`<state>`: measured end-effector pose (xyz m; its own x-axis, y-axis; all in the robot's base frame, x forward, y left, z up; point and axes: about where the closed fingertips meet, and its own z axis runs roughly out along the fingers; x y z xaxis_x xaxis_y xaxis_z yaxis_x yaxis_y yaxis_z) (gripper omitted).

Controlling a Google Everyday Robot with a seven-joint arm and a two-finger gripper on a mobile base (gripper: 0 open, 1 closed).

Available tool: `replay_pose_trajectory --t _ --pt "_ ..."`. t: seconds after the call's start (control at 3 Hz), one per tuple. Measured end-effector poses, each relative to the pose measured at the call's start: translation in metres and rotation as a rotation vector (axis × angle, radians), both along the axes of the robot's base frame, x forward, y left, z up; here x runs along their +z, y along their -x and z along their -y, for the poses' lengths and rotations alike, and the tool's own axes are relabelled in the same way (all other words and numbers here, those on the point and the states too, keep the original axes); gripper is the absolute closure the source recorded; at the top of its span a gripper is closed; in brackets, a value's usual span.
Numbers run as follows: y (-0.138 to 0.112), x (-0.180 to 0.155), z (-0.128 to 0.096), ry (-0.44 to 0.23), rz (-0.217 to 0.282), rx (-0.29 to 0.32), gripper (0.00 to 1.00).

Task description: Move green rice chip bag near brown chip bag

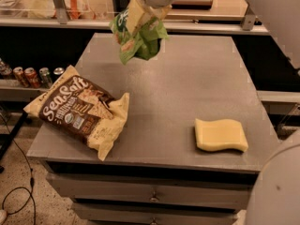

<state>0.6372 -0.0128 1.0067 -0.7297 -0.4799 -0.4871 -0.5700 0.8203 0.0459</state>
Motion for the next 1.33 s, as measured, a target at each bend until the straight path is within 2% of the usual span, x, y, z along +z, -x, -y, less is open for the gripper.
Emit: replay_pose_trajectory --t 0.33,0.67,1.0,1.33 --pt "0.011 -0.004 -0.048 -0.017 -0.02 0.086 1.0" --pt "0.012 -0.011 -0.092 -0.028 -0.05 0.138 1.0" --pt "0.006 -0.021 -0.122 -0.039 -0.082 0.154 1.0" --pt "-0.003 -0.031 -0.14 -0.041 -0.099 0.139 1.0"
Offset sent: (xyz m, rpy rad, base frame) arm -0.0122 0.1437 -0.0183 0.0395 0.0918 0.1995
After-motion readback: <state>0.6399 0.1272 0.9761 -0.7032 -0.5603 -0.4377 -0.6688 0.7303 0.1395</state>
